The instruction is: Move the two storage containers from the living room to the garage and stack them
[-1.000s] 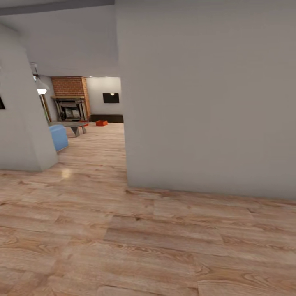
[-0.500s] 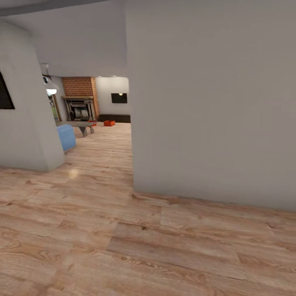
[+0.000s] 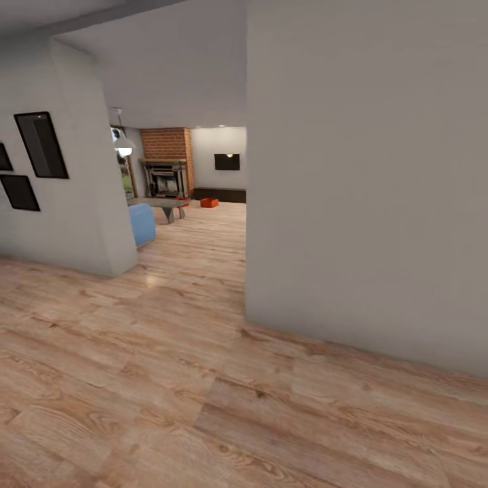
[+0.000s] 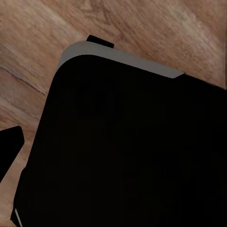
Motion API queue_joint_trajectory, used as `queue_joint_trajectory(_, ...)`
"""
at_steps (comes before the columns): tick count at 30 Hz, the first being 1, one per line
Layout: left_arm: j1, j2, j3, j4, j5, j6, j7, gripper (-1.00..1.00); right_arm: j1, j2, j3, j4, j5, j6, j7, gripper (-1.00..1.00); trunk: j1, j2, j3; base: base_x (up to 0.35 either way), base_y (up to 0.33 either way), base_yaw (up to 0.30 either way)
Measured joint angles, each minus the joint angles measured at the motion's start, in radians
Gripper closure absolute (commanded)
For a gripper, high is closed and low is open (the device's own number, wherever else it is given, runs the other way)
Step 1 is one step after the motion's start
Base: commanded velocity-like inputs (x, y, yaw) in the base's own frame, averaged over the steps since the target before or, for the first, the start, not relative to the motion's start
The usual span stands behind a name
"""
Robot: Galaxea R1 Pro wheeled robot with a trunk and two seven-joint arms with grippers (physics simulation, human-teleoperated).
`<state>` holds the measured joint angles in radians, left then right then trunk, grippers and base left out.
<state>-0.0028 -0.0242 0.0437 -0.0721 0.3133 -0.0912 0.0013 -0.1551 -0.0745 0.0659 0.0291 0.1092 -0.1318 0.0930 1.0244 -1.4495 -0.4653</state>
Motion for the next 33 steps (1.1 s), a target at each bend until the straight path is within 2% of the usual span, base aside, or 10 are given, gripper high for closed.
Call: queue_joint_trajectory(33, 0.0, 0.001, 0.001, 0.0, 0.0, 0.0, 0.0, -1.0, 0.0, 0.013, 0.01, -0.001, 0.019, -0.002, 0.0, -1.0, 0.0, 0.0, 0.0, 0.324, 0.0, 0.277)
